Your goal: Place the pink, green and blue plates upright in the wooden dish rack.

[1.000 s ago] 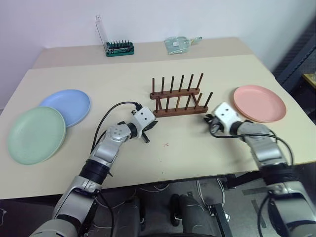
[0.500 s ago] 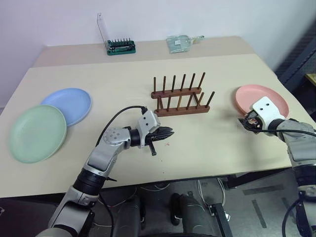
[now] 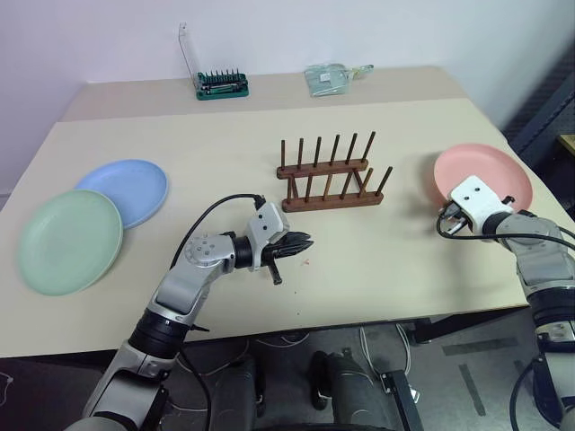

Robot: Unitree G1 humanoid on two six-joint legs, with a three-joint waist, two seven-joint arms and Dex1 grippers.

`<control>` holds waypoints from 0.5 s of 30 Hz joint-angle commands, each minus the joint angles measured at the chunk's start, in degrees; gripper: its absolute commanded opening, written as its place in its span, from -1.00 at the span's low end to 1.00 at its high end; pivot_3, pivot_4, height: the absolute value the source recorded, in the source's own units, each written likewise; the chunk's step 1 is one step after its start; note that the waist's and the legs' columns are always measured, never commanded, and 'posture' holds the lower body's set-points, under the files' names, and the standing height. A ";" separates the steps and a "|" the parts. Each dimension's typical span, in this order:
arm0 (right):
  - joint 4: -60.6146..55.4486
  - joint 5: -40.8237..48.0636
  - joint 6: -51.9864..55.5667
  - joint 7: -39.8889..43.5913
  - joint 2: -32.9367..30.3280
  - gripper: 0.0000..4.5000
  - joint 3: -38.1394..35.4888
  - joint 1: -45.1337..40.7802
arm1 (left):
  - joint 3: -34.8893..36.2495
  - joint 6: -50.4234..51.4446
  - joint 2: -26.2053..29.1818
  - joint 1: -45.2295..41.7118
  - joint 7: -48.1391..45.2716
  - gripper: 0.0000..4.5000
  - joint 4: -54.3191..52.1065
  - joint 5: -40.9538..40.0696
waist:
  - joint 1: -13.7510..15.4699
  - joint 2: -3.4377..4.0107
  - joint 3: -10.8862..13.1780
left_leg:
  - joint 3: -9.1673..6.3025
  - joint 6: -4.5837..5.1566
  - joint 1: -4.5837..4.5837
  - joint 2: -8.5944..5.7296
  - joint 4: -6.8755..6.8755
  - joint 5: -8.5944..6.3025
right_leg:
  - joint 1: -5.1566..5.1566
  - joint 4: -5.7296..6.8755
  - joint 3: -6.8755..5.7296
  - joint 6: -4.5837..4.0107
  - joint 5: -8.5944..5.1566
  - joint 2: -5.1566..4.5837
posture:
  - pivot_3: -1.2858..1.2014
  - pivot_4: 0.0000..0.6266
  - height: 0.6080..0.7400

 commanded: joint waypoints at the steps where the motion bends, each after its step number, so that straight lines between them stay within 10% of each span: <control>1: -14.11 16.19 9.22 2.77 3.00 -0.96 -8.81 -7.68 | 0.18 -1.05 -0.23 -0.59 0.16 -0.79 -1.77 -0.13 | -0.42 0.01 0.01 | 0.00 0.00 0.00 0.03 -0.01 0.00 | -0.01 0.02 0.00 0.07 0.05 0.04 | 0.03 -0.52 0.84; 8: -24.89 50.83 36.23 3.18 9.85 -0.96 -19.73 -17.38 | 0.06 -1.81 -1.02 -1.69 0.01 -0.79 -0.29 0.11 | 1.04 0.00 0.01 | -0.10 0.00 0.00 0.16 -0.03 0.00 | 0.06 0.05 -0.11 0.01 0.05 0.02 | 0.03 -0.52 0.84; 15: -16.26 55.40 42.88 2.62 11.07 -0.96 -18.50 -19.88 | 0.31 -2.06 -1.15 -1.73 0.26 -0.79 -0.19 0.17 | 1.05 0.00 0.01 | -0.05 0.02 -0.06 0.08 0.03 -0.01 | 0.07 -0.04 -0.10 -0.20 -0.05 -0.10 | 0.03 -0.52 0.84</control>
